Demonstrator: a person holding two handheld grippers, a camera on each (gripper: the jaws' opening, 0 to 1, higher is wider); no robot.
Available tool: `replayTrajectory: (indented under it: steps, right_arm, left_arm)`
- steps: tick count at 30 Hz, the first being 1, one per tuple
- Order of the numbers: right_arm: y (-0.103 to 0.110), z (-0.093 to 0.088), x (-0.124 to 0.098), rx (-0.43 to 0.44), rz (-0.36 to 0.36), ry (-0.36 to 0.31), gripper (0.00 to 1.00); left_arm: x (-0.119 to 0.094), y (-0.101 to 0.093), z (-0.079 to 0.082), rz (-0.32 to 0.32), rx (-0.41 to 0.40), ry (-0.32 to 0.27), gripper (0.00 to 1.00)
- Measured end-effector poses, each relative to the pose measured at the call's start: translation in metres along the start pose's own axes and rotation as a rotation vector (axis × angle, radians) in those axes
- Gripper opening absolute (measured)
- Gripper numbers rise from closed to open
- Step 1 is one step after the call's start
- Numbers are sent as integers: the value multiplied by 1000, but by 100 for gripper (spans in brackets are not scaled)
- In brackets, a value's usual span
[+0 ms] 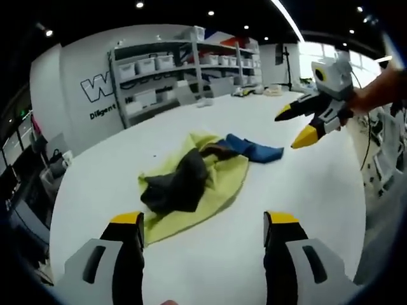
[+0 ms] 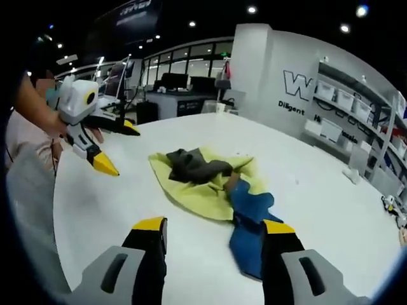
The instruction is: Fold the garment on the visible template until the final outline fits inside the template.
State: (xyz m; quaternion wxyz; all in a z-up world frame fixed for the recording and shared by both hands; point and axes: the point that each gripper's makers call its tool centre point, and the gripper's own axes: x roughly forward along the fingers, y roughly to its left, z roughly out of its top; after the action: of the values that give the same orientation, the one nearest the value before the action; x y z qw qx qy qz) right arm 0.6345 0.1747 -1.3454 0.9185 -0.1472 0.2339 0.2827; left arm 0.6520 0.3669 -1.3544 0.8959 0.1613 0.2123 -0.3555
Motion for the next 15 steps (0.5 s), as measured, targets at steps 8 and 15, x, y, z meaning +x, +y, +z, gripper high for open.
replayTrajectory:
  steps: [8,15]
  right_arm:
    - [-2,1,8,-12,-3,8,55]
    - [-2,2,15,-19,3,18,55]
  left_arm:
    - [21,7,10,-14,29,-9,69]
    - [39,11,14,-23,44,-7,67]
